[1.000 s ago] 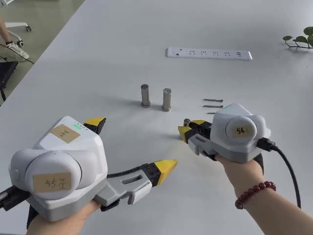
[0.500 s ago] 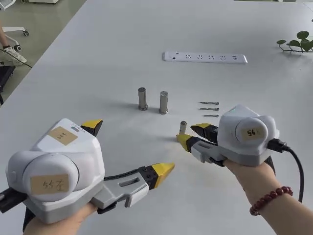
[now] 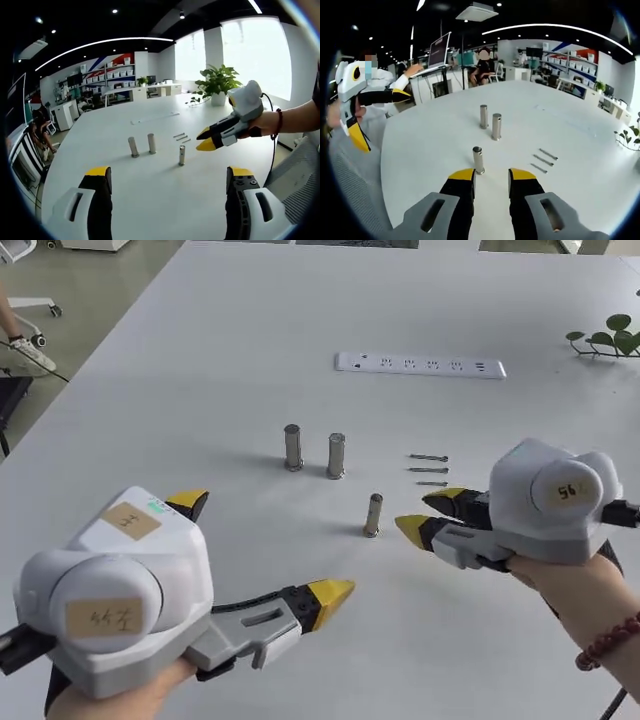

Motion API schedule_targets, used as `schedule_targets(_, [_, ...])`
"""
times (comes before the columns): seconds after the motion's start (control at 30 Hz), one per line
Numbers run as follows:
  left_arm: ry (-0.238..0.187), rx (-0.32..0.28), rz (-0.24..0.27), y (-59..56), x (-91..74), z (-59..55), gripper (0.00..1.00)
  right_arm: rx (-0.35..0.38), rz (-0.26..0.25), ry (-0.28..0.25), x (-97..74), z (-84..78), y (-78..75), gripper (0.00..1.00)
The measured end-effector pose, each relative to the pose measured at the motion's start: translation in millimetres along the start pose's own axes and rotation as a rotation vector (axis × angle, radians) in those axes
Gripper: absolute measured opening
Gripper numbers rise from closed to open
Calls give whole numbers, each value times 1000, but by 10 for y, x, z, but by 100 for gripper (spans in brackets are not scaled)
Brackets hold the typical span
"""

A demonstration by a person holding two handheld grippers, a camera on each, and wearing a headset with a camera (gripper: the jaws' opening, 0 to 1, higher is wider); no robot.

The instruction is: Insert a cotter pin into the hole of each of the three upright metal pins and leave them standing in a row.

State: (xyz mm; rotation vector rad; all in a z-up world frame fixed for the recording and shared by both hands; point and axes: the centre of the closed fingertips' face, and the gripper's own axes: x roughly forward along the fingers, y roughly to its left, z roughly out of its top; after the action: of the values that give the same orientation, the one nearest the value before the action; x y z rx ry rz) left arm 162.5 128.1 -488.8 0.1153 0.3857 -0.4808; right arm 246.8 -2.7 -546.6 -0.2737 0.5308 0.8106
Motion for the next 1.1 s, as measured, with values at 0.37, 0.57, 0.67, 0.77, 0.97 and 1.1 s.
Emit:
schedule_targets(0.37, [19,3,-20,20,71,-48,99,-58,33,83,161,60,-394,18])
schedule_targets(0.57, [30,-3,-22,65,146,-71,99,-158,41,174,234,4,-575,15])
schedule_targets(0.67, [26,-9,-23,70,172,-64,99,-170,56,207,306,-18,-623,15])
schedule_targets(0.77, [28,-10,-27,72,195,-74,99,-203,54,246,362,-53,-692,14])
schedule_targets(0.97, [39,-21,-34,82,231,-132,98,-207,60,324,489,-182,-809,12])
schedule_targets(1.1, [39,-32,-40,95,246,-143,97,-210,83,365,616,-273,-923,11])
